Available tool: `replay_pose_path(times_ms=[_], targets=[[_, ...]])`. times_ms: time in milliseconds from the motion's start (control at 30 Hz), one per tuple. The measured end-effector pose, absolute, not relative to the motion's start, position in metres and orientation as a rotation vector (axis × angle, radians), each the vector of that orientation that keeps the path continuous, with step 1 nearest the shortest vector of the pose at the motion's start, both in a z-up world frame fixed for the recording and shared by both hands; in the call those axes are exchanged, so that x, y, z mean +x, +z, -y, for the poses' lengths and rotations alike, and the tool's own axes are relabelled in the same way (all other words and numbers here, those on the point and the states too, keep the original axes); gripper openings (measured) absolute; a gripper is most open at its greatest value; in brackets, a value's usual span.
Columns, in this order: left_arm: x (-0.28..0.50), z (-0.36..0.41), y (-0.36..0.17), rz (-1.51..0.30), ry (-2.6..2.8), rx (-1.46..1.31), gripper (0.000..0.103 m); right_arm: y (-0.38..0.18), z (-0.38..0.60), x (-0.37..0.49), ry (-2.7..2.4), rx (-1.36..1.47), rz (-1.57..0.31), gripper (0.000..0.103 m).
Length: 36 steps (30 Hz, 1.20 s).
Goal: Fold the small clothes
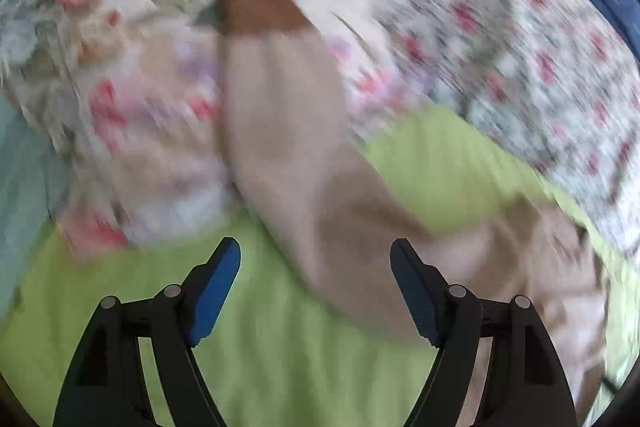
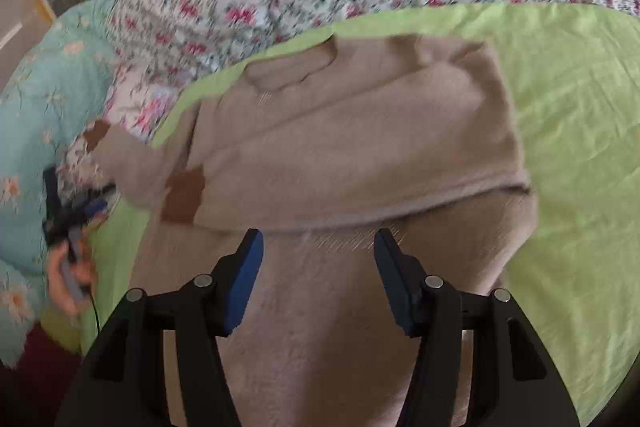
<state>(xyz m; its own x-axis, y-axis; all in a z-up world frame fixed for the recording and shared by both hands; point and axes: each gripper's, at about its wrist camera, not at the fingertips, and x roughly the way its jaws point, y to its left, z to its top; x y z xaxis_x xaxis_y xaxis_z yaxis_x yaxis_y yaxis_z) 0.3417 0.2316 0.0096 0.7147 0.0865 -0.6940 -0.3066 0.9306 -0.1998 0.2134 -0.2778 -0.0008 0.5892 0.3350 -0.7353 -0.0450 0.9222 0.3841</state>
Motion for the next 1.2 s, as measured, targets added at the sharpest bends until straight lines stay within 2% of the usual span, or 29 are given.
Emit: replay_pose_path(times_ms=[133,200,233,267,300,600,1000,1200], targets=[[0.382,-0.264,0.029,-0.715,0.261,-0.321,0.078,-0.007,0.269,0.215,0.243,0.349,-0.942,0.059],[0.398,-0.272,0.031,-0.712,0.288,-0.310,0.072,-0.009,0.267,0.217,0.251,0.358,-0.949,0.059],[0.407,-0.274,0.032,-0.706,0.285,-0.307,0.053,-0.011,0.266,0.219,0.254,0.363,-0.954,0.059],[0.411,-0.275,0.032,-0.707,0.277,-0.309,0.019,-0.012,0.266,0.220,0.253,0.365,-0.958,0.059],[0.416,-0.277,0.032,-0.714,0.258,-0.315,0.003,-0.012,0.264,0.219,0.253,0.365,-0.961,0.059],[0.365,-0.213,0.059,-0.599,0.106,-0.265,0.004,-0.007,0.272,0.206,0.241,0.381,-0.937,0.059],[0.316,0.029,0.053,-0.631,-0.352,-0.131,0.004,0.006,0.318,0.180,0.180,0.442,-0.878,0.059],[0.327,0.136,0.009,-0.733,-0.508,0.030,0.005,0.001,0.343,0.176,0.144,0.483,-0.866,0.059]])
